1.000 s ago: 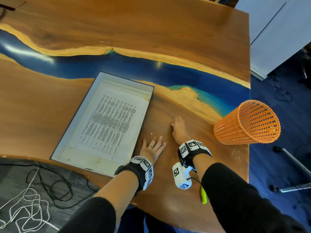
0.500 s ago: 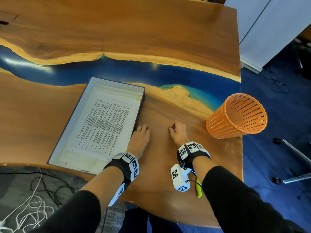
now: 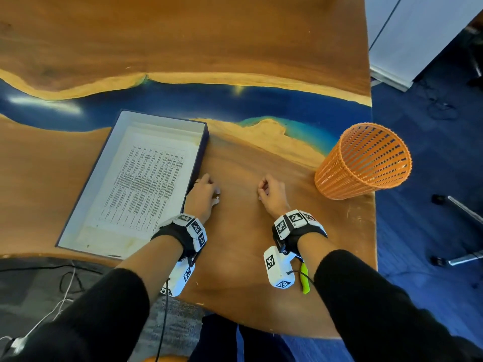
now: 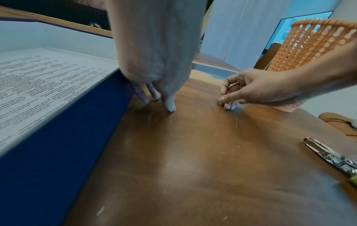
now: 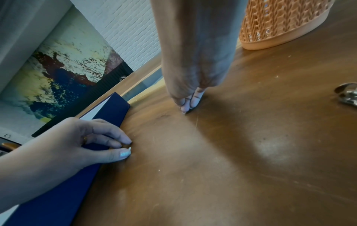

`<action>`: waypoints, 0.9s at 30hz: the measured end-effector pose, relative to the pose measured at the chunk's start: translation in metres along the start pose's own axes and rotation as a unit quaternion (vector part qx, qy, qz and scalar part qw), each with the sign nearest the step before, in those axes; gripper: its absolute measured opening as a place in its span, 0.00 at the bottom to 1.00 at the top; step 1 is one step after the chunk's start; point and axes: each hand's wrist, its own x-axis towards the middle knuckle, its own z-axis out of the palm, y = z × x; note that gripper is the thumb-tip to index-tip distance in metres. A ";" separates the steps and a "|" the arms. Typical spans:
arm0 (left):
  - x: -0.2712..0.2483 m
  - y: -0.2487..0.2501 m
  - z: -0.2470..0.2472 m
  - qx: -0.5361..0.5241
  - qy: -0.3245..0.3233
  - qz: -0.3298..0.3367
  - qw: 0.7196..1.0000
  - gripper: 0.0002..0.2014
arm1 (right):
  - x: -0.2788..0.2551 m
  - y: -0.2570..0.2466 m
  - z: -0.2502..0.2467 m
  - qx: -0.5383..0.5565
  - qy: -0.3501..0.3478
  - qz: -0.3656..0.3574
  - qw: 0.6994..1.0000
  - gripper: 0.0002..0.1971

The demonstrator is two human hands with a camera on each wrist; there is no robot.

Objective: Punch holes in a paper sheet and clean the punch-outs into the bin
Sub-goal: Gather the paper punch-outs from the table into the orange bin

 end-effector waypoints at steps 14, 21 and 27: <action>0.003 0.002 0.009 -0.127 0.029 -0.056 0.990 0.13 | 0.001 0.004 0.003 0.001 -0.008 0.003 1.000 0.10; 0.002 0.007 0.008 -0.056 0.016 -0.039 0.998 0.13 | 0.001 0.007 0.004 -0.008 -0.018 0.003 1.000 0.10; 0.008 -0.002 0.009 -0.029 -0.008 -0.015 0.999 0.08 | 0.002 0.009 0.001 -0.008 -0.020 0.019 1.000 0.06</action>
